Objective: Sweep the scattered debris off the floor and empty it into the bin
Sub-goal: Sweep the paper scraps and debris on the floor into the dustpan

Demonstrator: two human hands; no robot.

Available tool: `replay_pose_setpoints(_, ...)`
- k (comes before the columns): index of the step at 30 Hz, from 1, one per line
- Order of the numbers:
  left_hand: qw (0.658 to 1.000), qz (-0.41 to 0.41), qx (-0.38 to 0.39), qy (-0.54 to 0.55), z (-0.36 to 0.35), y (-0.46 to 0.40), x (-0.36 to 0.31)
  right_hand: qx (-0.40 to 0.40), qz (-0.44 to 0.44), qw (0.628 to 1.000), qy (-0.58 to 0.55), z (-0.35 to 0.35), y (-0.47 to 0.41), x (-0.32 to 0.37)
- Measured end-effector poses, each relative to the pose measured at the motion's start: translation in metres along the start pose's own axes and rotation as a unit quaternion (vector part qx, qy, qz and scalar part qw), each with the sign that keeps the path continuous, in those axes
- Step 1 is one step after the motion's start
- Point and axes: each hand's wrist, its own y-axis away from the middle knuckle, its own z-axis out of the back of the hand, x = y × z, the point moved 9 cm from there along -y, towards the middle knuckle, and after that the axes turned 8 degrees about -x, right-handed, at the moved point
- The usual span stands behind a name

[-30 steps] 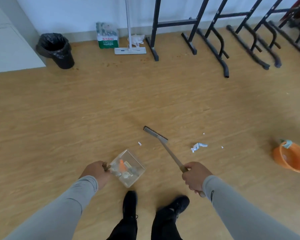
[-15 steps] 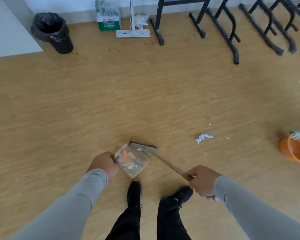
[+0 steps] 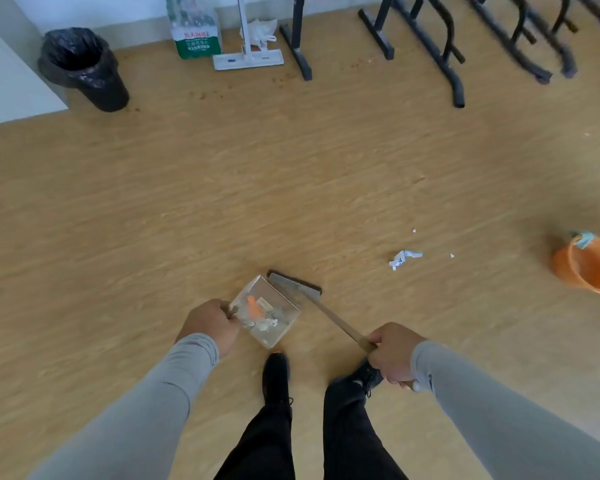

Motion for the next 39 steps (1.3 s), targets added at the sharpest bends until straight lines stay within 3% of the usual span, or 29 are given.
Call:
replay_pose_setpoints(7, 0.999, -0.029, 0.007, -0.031, -0.003, 0.013, -0.021, -0.001, -0.050, 0.972, -0.229, 0.032, 0.032, -0.090)
replay_pose_setpoints(13, 0.993, -0.094, 0.024, -0.071, -0.009, 0.035, -0.094, -0.020, -0.077, 0.954, -0.290, 0.033, 0.061, -0.172)
replay_pose_setpoints(22, 0.969, -0.204, 0.049, -0.134, -0.051, 0.062, -0.225, -0.104, -0.136, 0.894, -0.413, 0.067, 0.077, -0.282)
replay_pose_setpoints(30, 0.962, -0.233, 0.061, -0.129, -0.102, 0.099, -0.327, -0.147, -0.177, 0.836, -0.498, 0.116, 0.056, -0.372)
replay_pose_setpoints(39, 0.959, -0.234, 0.049, -0.150, -0.168, 0.092, -0.392, -0.146, -0.162, 0.864, -0.454, 0.179, -0.007, -0.409)
